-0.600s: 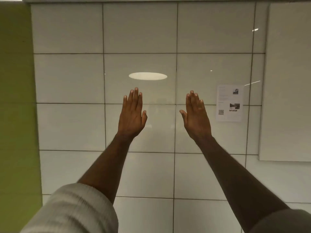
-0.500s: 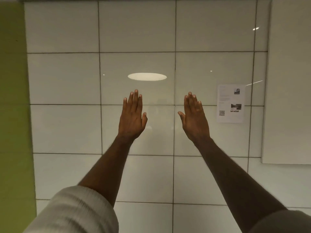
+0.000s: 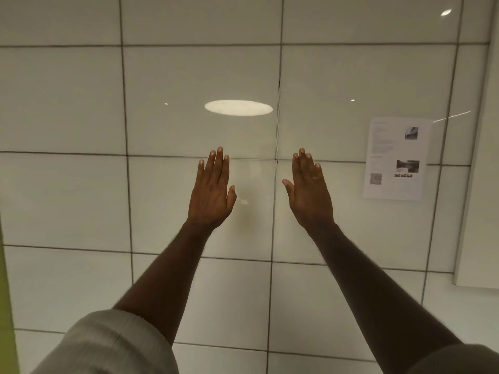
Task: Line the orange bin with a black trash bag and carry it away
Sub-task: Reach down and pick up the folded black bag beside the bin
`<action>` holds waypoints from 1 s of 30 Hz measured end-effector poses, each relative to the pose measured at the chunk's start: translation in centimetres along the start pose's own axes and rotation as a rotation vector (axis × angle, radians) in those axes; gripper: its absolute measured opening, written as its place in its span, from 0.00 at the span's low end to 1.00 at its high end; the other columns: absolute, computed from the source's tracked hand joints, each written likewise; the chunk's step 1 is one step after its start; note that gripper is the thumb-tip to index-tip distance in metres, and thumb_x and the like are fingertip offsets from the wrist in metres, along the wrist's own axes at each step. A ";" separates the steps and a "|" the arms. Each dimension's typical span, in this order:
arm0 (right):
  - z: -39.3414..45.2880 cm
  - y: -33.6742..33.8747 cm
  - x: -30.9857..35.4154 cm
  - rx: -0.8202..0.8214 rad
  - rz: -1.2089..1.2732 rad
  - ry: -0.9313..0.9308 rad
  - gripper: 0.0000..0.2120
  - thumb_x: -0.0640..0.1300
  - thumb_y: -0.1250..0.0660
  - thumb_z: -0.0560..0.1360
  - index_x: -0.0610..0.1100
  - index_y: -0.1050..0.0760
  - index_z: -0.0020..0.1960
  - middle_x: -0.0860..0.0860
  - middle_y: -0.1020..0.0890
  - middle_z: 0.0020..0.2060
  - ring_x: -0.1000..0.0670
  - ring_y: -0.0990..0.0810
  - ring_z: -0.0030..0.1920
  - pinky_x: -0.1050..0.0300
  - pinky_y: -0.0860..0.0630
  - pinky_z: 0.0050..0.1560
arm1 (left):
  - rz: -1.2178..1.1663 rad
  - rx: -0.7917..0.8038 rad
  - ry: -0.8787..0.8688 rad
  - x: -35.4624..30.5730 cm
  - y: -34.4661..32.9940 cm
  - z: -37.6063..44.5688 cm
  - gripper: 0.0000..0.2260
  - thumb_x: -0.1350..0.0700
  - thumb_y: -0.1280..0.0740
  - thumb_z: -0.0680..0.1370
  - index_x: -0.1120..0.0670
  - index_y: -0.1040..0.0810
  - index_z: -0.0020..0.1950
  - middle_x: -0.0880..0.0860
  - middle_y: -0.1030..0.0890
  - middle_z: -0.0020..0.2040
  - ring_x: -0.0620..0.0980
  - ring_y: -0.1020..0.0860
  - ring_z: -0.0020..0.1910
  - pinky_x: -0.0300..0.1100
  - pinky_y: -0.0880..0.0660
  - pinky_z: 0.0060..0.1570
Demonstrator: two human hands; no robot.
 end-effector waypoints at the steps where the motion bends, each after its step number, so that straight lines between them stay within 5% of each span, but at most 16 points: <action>1: -0.1 -1.1 -0.4 0.010 0.009 -0.007 0.32 0.57 0.58 0.83 0.39 0.50 0.80 0.43 0.48 0.80 0.44 0.50 0.80 0.46 0.46 0.79 | -0.006 0.012 -0.003 0.0 -1.1 -0.1 0.31 0.51 0.48 0.81 0.62 0.49 0.81 0.62 0.50 0.82 0.60 0.51 0.82 0.58 0.49 0.80; 14: -12.9 -11.4 0.1 0.058 0.050 -0.065 0.30 0.54 0.51 0.83 0.36 0.46 0.78 0.40 0.44 0.79 0.43 0.47 0.80 0.45 0.43 0.78 | -0.150 0.074 -0.044 -2.8 -13.0 -10.5 0.32 0.53 0.44 0.80 0.63 0.49 0.81 0.63 0.50 0.82 0.62 0.53 0.82 0.61 0.49 0.79; 30: -43.7 -29.7 -0.4 0.267 -0.009 -0.070 0.29 0.53 0.52 0.83 0.37 0.48 0.79 0.41 0.46 0.79 0.44 0.49 0.80 0.47 0.47 0.79 | -0.257 0.259 0.000 -9.4 -34.5 -42.2 0.32 0.51 0.45 0.80 0.62 0.49 0.81 0.62 0.51 0.82 0.61 0.53 0.82 0.61 0.49 0.79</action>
Point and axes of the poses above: each hand's wrist, its own z-axis towards the middle knuckle, its own y-axis out of the back of the hand, x = y × z, the point moved 8 cm from there along z, towards the middle knuckle
